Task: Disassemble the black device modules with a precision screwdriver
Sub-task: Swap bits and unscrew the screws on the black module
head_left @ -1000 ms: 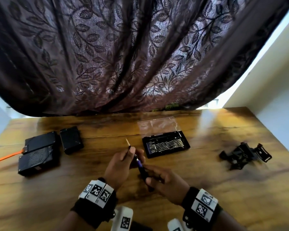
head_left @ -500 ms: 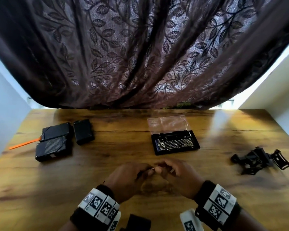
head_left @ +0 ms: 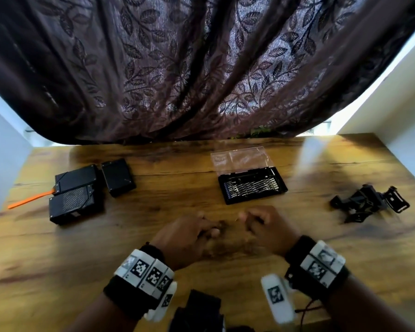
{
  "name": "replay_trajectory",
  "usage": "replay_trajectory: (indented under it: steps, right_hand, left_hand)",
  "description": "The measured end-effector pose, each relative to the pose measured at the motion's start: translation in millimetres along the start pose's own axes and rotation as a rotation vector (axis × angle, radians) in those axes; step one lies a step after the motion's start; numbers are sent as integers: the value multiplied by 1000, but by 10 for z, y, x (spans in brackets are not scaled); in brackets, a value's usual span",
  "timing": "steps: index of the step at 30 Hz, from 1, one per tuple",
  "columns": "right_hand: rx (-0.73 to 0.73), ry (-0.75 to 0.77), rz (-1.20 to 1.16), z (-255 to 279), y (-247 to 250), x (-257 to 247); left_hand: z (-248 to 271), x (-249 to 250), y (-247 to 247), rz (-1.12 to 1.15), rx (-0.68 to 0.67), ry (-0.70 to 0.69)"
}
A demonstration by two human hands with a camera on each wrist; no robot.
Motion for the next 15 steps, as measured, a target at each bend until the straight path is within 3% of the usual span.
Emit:
replay_trajectory:
  steps: [2,4,7,11,15]
  right_hand:
    - [210,4,-79,103,396,147]
    - [303,-24,-123,266,715,318]
    - [295,-59,-108,472,893,507]
    - [268,-59,-138,542,782,558]
    - [215,-39,-233,526,697,582]
  left_hand:
    - [94,-207,105,37,70,39]
    - [172,-324,183,54,109,67]
    - [102,-335,172,43,91,88]
    - [-264,-182,8,-23,-20,123]
    - [-703,23,-150,-19,-49,126]
Point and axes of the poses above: each hand's wrist, its own z-axis away from the middle knuckle, its own y-axis out of the back of the hand, x = y × z, the point moved 5 cm from there along -z, towards the middle knuckle, and after that the axes turned 13 degrees about -x, right-handed, at the moved point
